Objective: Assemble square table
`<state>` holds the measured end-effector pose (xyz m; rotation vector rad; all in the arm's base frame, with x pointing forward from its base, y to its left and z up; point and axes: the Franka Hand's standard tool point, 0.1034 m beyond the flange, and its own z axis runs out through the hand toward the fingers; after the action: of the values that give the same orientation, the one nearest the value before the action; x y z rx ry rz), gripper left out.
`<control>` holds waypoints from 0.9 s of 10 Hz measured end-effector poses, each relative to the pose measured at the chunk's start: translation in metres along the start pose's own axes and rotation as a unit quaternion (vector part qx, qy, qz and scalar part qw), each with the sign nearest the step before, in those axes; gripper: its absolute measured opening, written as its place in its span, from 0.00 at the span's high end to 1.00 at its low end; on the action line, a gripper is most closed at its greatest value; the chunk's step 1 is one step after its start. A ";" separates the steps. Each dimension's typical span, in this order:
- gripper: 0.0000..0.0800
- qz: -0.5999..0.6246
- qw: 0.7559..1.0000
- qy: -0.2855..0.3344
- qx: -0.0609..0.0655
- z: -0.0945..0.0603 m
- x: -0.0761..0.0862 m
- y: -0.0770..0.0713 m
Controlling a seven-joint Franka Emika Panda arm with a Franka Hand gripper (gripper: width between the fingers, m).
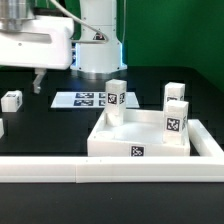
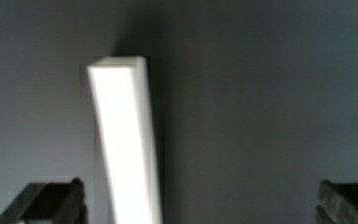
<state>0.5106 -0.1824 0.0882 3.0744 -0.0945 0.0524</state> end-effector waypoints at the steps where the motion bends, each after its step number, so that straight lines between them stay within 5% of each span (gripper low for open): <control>1: 0.19 -0.007 1.000 -0.002 0.000 0.002 -0.004 0.012; 3: 0.19 -0.004 1.000 -0.004 -0.003 0.005 -0.007 0.031; 6: 0.19 -0.009 1.000 -0.007 -0.002 0.007 -0.010 0.031; 9: 0.19 -0.021 1.000 -0.010 -0.005 0.015 -0.038 0.038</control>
Offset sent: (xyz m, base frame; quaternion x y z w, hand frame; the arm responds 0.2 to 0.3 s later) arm 0.0000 -0.0100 0.0000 0.0000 0.0000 0.0000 1.0000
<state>0.4708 -0.2187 0.0739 3.0656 -0.0326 0.0195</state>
